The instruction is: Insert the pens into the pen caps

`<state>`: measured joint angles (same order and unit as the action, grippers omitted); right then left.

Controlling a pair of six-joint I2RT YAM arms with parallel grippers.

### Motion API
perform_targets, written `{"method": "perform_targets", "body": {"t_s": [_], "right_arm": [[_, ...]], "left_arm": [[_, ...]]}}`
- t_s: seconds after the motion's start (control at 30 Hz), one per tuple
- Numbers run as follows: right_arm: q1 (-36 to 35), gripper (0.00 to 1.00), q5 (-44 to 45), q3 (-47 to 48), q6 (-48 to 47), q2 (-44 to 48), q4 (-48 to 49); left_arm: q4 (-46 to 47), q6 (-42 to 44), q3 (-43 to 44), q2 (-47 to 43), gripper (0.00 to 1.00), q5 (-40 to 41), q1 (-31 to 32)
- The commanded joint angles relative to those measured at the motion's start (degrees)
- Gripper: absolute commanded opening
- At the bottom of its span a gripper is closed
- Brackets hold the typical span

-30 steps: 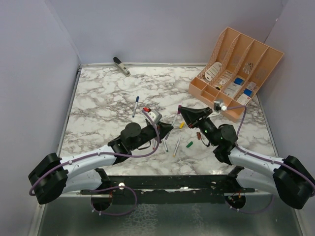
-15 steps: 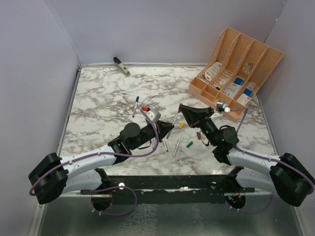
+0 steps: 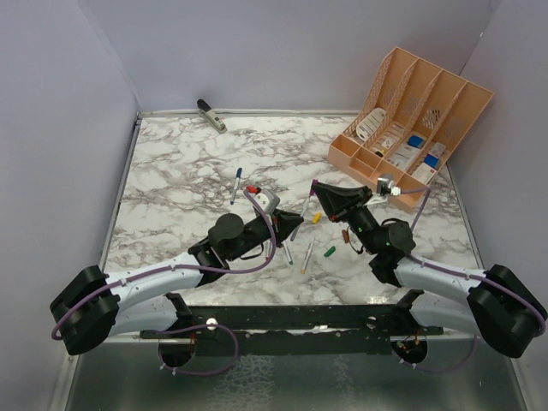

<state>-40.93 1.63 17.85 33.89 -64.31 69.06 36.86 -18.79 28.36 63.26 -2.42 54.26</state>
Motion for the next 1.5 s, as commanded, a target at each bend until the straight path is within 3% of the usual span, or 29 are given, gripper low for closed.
{"method": "perform_targets", "body": {"t_s": [0.0,1.47], "right_arm": [[-0.4,0.01,0.7,-0.2,0.4,-0.8,2.2],[-0.5,0.01,-3.0,-1.9,5.2,-4.7,5.3]], "left_arm": [[2.2,-0.6,-0.5,0.3,0.0,-1.9,0.3],[7.4,0.2,1.3,0.9,0.0,4.7,0.2]]}}
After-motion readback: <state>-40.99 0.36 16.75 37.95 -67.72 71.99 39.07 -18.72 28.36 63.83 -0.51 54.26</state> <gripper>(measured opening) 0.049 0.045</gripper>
